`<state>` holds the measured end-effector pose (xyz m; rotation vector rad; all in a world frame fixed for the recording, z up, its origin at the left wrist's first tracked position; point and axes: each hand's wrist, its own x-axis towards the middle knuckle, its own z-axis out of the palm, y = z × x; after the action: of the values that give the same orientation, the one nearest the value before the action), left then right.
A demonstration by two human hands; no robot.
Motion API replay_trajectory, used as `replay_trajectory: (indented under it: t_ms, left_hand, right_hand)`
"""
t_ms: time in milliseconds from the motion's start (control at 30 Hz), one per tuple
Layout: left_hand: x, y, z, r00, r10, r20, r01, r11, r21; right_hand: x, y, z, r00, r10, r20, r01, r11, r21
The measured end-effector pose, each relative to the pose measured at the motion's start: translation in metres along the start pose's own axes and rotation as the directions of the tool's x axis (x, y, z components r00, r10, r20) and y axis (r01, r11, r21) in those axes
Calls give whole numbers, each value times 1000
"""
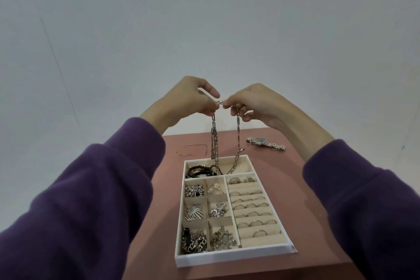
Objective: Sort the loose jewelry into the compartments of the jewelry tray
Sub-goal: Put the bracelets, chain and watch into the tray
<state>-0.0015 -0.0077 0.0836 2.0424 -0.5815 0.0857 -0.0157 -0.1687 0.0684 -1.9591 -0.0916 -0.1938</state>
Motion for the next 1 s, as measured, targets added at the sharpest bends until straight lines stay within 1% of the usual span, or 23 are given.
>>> replay_trajectory:
  t_ms: [100,200,333,467,600,733,900,1000]
  left_hand:
    - [-5,-10,4,1000,6,-10,-7,998,-70]
    - [-8,-23,12,1000,-25,2,25,992,-121]
    - [-13,-41,21,996,-73,55,77,995,-62]
    - [-19,-55,27,993,-78,83,80,997,-21]
    - [-21,-61,34,999,-36,36,38,997,-60]
    - [-17,-61,42,999,-10,-37,8,998,-66]
    - [-14,-59,49,999,9,-32,-11,998,-66]
    - [-12,-59,51,998,1,-62,-6,998,-69]
  right_hand:
    - [2,-2,3,998,-51,-38,51,999,-8]
    - [1,-2,5,994,-96,-52,95,995,-27]
    - [1,-2,4,988,-124,-97,125,992,0]
    - [1,-3,-1,984,-138,-112,140,990,13]
    - [1,-2,-3,984,-141,-113,142,990,3]
    - [0,0,-3,984,-137,-111,137,991,-4]
    - [-1,1,-5,985,-138,-102,138,990,-8]
    - [-1,2,-6,985,-136,-107,135,991,-17]
